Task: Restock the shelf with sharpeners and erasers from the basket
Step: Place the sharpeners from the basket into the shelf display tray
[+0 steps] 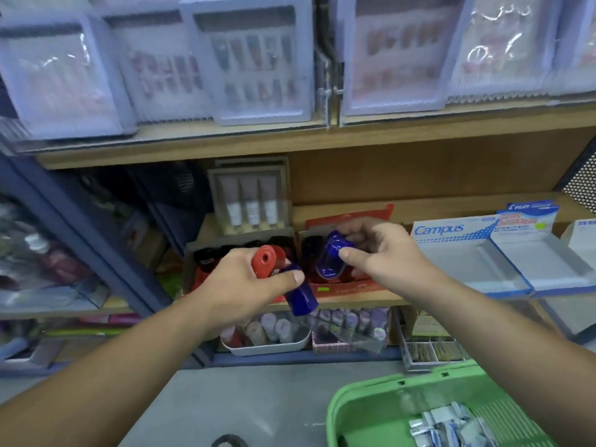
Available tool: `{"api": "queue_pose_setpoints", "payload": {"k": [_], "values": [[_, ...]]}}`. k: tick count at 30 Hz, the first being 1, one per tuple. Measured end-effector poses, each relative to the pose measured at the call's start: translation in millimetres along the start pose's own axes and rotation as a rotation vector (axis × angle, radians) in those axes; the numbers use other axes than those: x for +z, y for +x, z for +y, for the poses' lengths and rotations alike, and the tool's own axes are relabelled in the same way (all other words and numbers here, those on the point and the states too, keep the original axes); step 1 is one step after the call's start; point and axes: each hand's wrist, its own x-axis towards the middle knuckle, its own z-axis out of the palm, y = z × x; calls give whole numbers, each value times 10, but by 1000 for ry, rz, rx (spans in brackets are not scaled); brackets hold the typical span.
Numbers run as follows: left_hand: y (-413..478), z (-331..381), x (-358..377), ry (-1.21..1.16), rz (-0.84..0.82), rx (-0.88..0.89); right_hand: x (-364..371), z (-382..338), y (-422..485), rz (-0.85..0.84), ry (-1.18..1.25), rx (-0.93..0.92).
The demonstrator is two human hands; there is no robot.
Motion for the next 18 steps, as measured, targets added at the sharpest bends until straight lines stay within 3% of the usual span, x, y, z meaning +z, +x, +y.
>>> {"api": "queue_pose_setpoints", "payload": {"k": [6, 13, 18], "values": [[-260, -372, -618, -7, -15, -29, 516, -224, -17, -64, -48, -21], [-383, -845, -1154, -6, 166, -155, 1137, -347, 238, 72, -7, 2], [-343, -915, -1219, -86, 204, -158, 1396, -420, 440, 55, -66, 8]]}}
